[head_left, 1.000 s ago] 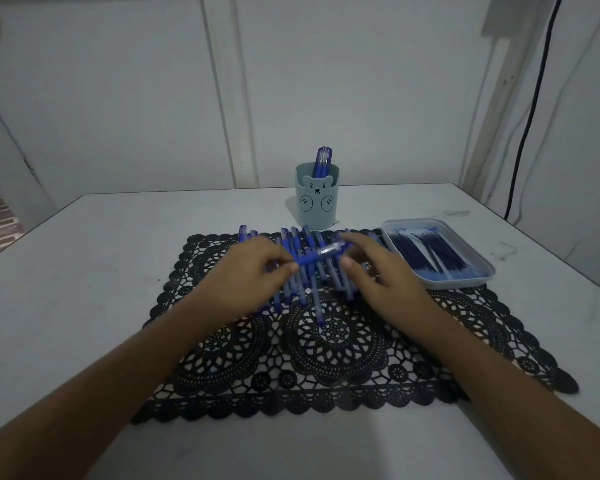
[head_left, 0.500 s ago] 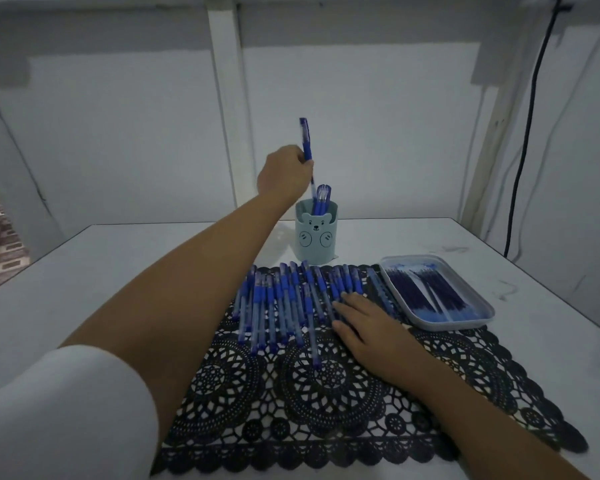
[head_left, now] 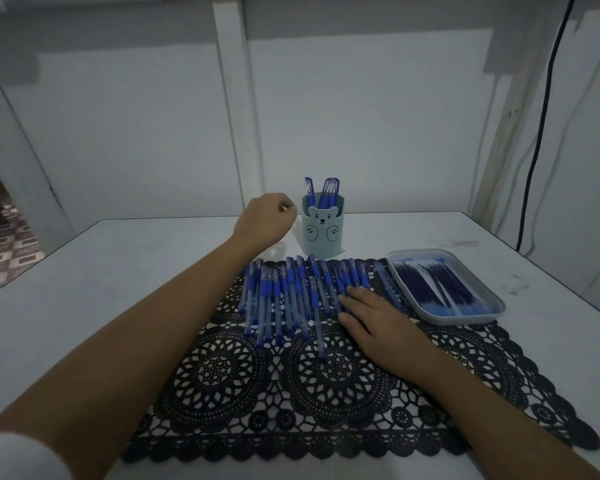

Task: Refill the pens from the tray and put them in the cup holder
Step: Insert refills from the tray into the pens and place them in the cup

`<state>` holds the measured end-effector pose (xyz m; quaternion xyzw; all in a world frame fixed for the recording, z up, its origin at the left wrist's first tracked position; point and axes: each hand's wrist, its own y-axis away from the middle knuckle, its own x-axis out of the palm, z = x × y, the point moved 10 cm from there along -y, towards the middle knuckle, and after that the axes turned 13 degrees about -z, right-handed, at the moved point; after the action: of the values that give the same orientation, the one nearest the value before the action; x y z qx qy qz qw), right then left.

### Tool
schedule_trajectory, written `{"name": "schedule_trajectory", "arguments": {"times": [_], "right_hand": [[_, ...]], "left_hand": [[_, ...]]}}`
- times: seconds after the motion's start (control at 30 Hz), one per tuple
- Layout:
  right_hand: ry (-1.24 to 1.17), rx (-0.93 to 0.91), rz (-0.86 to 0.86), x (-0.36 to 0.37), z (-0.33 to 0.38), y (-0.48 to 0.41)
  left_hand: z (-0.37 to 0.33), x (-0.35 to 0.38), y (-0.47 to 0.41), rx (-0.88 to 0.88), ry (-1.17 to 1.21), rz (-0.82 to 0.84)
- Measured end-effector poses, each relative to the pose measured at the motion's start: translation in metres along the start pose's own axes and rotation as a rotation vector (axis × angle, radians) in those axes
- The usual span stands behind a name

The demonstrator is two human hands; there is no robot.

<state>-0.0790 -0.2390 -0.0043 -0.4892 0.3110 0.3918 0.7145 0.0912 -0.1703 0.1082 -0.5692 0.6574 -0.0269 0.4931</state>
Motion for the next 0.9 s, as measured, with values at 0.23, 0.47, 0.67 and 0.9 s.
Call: {"name": "schedule_trajectory", "arguments": {"times": [0.23,0.47,0.67,0.9], "right_hand": [[-0.007,0.014,0.012,0.001,0.000,0.001],[0.001,0.019,0.011,0.002,-0.001,0.000],[0.005,0.020,0.012,0.001,0.000,0.001],[0.014,0.017,0.010,0.001,-0.001,0.001]], "left_hand": [[0.073,-0.014,0.076,-0.163,-0.226,0.119],[0.094,-0.003,0.093,-0.241,-0.385,0.241],[0.082,-0.011,0.092,-0.163,-0.513,0.241],[0.068,-0.024,0.097,-0.078,-0.583,0.160]]}}
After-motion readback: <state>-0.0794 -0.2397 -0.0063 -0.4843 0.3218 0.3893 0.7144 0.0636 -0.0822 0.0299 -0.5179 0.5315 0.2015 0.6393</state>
